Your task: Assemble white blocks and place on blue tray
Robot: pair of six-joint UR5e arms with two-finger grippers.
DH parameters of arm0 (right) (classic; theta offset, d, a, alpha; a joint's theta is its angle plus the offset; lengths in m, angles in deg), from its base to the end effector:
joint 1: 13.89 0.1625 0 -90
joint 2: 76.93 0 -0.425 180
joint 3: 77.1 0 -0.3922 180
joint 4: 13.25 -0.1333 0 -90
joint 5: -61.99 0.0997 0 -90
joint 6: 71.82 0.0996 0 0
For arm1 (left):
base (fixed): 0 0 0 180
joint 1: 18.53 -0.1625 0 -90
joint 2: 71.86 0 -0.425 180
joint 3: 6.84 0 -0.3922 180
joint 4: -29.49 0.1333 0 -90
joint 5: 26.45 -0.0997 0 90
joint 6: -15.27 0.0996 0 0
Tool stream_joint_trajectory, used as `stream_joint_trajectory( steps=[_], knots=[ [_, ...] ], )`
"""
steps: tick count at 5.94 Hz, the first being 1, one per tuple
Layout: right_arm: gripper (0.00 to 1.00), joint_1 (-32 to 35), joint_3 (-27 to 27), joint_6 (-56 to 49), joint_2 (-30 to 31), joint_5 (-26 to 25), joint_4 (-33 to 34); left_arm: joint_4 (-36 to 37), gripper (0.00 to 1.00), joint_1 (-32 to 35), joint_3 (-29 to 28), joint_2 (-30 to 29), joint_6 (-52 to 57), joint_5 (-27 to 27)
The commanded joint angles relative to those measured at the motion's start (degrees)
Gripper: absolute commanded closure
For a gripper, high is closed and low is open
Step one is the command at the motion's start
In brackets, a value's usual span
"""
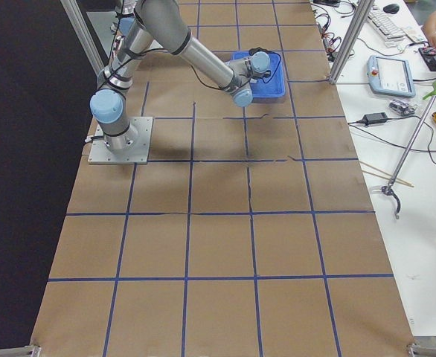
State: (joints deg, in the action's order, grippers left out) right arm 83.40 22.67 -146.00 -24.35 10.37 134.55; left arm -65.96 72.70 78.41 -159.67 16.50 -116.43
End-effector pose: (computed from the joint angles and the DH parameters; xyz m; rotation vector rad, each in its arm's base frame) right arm 0.2744 -0.6072 0.1539 -1.7563 1.9109 -0.6986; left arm -0.1435 -0.4724 0.5376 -0.0674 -3.1403 0.0408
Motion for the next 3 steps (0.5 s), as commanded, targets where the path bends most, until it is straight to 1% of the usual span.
stream_joint_trajectory(
  steps=[1,2,3],
  knots=[
    [0.00,0.00,-0.10,0.35,0.42,-0.75,-0.24,0.00,0.01,0.00,0.00,0.00,0.00,0.06],
    [0.00,-0.35,-0.28,1.13,0.85,-1.72,-0.85,0.00,0.01,0.00,0.00,0.00,0.00,0.06],
    [0.00,-0.61,-0.45,2.71,2.69,-5.82,-2.25,0.00,0.01,0.00,0.00,-0.09,0.00,0.06]
  ],
)
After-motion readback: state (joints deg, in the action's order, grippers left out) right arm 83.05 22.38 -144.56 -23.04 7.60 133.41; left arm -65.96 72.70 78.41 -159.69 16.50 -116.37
